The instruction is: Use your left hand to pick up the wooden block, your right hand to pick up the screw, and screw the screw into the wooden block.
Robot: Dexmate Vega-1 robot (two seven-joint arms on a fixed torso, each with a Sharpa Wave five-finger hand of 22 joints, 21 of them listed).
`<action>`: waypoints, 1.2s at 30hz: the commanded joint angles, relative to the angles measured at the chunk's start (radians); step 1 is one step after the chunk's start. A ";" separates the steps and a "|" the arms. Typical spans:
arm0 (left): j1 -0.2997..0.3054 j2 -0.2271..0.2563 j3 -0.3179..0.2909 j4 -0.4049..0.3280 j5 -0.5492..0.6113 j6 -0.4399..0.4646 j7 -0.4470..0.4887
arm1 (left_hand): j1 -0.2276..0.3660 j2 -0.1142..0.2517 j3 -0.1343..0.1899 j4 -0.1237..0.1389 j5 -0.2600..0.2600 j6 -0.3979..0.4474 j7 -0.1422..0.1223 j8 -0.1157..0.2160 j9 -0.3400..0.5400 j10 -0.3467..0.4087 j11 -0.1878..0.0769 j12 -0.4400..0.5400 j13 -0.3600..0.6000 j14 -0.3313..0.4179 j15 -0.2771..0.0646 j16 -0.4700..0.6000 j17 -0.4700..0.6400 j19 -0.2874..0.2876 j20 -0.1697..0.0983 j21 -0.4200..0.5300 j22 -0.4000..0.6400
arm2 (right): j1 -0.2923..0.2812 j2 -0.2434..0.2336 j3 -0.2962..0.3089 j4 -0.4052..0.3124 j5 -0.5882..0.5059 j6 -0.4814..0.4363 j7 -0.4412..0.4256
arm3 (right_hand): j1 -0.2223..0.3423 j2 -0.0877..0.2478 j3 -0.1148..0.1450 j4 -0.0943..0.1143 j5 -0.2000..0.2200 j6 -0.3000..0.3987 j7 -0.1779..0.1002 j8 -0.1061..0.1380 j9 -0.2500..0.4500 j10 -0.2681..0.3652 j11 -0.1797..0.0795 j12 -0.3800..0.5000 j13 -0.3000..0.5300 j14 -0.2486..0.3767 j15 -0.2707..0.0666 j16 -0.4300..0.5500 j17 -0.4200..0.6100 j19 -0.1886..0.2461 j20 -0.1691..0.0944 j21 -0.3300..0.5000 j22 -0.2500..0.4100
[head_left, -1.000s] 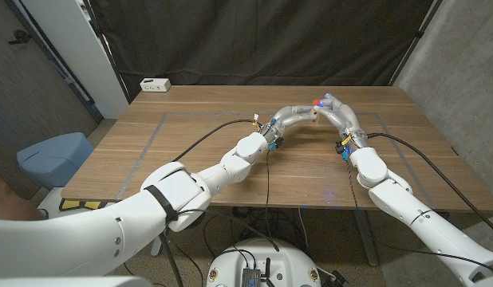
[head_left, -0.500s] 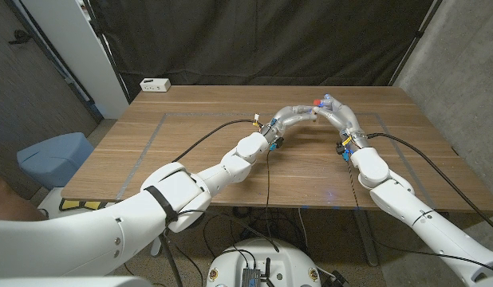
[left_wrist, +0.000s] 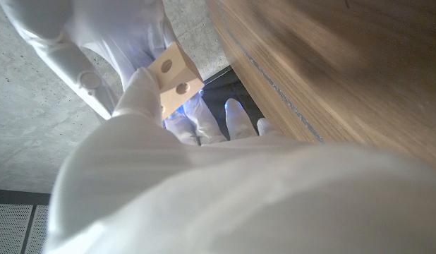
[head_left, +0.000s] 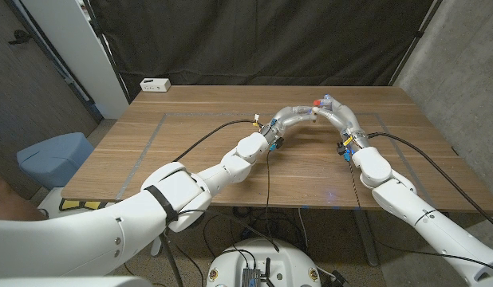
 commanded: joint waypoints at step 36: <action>-0.041 -0.010 -0.001 0.068 -0.008 -0.006 -0.036 | 0.002 0.011 0.007 0.002 0.007 0.049 0.013 0.008 0.003 0.008 -0.002 0.001 0.005 0.005 -0.096 -0.004 0.000 0.003 0.001 0.007 0.001 | -0.012 -0.195 0.048 -0.236 0.017 -0.283 0.075 | -0.086 0.001 -0.025 0.012 -0.024 -0.160 0.074 -0.118 -0.049 -0.057 0.037 0.009 0.002 -0.044 0.030 0.000 -0.010 -0.036 0.021 0.005 0.005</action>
